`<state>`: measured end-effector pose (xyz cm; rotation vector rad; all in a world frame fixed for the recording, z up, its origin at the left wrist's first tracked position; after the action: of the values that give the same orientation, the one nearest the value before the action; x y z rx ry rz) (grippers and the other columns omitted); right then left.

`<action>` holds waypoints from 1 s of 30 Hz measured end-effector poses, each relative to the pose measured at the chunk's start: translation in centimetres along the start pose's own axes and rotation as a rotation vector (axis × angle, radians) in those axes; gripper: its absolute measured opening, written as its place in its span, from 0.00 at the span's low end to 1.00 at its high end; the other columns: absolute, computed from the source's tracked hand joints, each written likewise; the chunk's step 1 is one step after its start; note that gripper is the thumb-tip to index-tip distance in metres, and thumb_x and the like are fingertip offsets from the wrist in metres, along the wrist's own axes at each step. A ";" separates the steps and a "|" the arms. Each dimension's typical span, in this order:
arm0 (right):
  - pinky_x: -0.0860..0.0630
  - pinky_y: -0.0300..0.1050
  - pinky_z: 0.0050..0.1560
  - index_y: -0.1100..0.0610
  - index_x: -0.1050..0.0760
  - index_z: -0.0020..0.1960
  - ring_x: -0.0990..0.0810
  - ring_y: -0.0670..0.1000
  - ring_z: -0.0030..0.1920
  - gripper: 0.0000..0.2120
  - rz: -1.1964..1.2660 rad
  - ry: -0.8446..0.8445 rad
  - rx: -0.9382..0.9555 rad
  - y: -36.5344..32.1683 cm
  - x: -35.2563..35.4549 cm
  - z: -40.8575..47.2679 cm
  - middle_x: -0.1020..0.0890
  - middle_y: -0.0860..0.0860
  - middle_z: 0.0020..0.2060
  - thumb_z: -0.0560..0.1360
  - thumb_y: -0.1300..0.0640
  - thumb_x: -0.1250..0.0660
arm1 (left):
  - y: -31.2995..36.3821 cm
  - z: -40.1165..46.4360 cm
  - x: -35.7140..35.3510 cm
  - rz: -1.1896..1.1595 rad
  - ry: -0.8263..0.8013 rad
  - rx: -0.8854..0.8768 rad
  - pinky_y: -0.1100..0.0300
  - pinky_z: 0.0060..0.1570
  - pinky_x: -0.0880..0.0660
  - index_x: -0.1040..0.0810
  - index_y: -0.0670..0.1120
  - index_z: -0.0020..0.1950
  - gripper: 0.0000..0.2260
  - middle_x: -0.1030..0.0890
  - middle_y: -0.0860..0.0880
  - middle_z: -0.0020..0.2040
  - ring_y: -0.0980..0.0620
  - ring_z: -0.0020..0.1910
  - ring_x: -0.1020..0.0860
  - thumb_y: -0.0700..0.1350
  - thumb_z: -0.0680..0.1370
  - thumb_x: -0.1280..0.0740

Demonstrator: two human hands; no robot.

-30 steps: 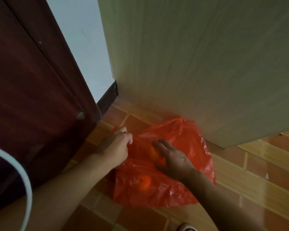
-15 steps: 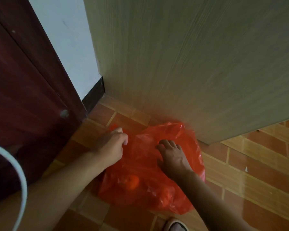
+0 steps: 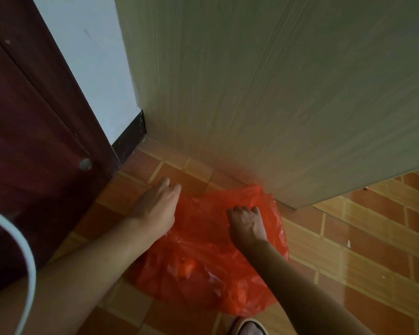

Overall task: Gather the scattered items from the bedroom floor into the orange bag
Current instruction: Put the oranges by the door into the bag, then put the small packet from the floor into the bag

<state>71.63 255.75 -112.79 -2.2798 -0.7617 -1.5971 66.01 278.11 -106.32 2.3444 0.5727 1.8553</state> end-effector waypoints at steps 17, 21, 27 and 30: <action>0.27 0.47 0.37 0.53 0.25 0.40 0.20 0.58 0.38 0.05 0.504 0.243 -0.184 4.2 9.6 -5.7 0.18 0.50 0.37 0.71 0.53 0.32 | 4.6 -2.8 4.6 -0.255 0.150 0.042 0.53 0.38 0.21 0.21 0.50 0.48 0.07 0.17 0.49 0.45 0.46 0.43 0.19 0.40 0.74 0.27; 0.24 0.51 0.36 0.54 0.23 0.41 0.20 0.59 0.39 0.07 0.615 0.293 -0.215 6.1 15.4 -10.0 0.18 0.51 0.37 0.70 0.50 0.33 | 7.7 -6.8 8.7 -0.306 0.127 0.077 0.51 0.38 0.20 0.22 0.52 0.47 0.09 0.18 0.50 0.45 0.46 0.42 0.19 0.40 0.73 0.27; 0.23 0.51 0.39 0.52 0.20 0.44 0.19 0.57 0.40 0.04 0.735 0.241 -0.344 8.5 25.3 -17.6 0.17 0.50 0.39 0.72 0.52 0.30 | 11.9 -12.7 19.7 -0.268 0.068 0.125 0.53 0.36 0.21 0.21 0.51 0.46 0.08 0.18 0.50 0.44 0.48 0.41 0.19 0.39 0.73 0.26; 0.23 0.50 0.38 0.52 0.20 0.44 0.20 0.55 0.39 0.03 0.796 0.236 -0.386 9.1 30.5 -21.5 0.18 0.48 0.38 0.73 0.53 0.31 | 15.2 -15.7 25.6 -0.272 0.034 0.125 0.55 0.36 0.23 0.20 0.49 0.47 0.07 0.18 0.50 0.44 0.49 0.42 0.20 0.39 0.74 0.26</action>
<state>67.52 245.93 -75.87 -2.1268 0.5098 -1.6179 59.37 270.60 -74.21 2.1778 0.9835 1.7852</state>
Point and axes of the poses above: each hand's wrist, its own z-axis towards the middle knuckle, its own x-axis out of the back of the hand, y = z × x, the point moved 3 cm from there along z, towards the middle knuckle
